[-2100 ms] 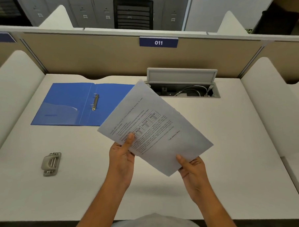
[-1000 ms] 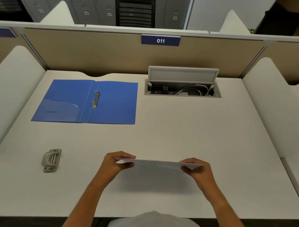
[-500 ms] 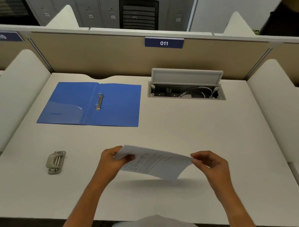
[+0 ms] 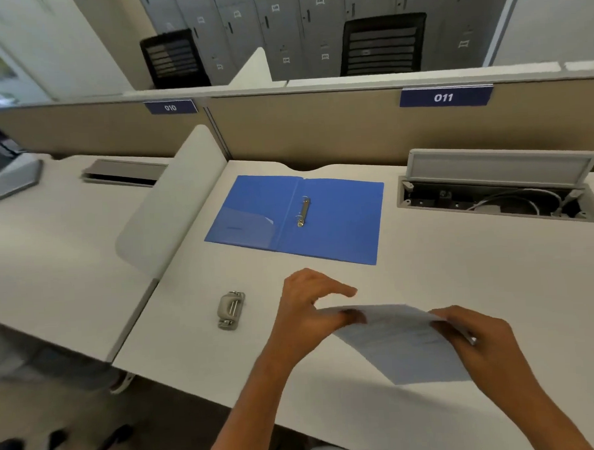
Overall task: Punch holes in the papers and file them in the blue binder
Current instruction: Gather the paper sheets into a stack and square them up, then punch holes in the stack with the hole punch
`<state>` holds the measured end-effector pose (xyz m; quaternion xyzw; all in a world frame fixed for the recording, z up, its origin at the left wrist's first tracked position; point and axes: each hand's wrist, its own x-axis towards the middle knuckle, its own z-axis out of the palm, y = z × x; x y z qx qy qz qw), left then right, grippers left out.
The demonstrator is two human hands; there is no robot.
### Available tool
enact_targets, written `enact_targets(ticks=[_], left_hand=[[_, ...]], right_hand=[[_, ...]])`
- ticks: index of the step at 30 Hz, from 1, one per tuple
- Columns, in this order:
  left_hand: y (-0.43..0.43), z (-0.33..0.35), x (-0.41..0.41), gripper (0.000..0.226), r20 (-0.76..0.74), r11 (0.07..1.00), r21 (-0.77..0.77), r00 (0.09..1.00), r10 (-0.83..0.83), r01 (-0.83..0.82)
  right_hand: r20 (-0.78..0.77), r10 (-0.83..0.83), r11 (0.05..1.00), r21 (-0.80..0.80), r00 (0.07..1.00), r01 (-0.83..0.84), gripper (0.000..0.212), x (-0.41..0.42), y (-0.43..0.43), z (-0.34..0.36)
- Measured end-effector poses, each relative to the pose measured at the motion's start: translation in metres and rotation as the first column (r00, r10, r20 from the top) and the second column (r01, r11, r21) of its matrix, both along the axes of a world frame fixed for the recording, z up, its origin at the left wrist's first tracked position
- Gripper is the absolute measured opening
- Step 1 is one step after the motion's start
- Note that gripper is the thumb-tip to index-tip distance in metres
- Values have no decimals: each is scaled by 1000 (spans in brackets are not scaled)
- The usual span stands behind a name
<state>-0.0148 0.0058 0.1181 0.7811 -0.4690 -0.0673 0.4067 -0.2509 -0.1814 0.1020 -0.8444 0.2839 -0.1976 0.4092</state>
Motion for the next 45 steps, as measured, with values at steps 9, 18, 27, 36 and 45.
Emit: enact_targets(ticks=[9, 18, 27, 36, 45], left_hand=[[103, -106, 120, 74, -279, 455, 365, 371, 886, -812], [122, -170, 158, 72, -101, 452, 570, 488, 867, -686], [74, -126, 108, 39, -354, 636, 447, 529, 772, -629], [0, -26, -6, 43, -895, 954, 95, 395, 206, -283], [-24, -2, -37, 39, -918, 989, 20, 389, 77, -147]], right_hand=[[103, -403, 786, 548, 909, 286, 24, -16, 4, -25], [41, -587, 494, 810, 809, 317, 29, -24, 7, -16], [27, -615, 476, 810, 788, 343, 28, -29, 3, -10], [24, -537, 538, 780, 843, 320, 26, -37, 1, 3], [48, -557, 610, 701, 829, 369, 24, -55, -14, 13]])
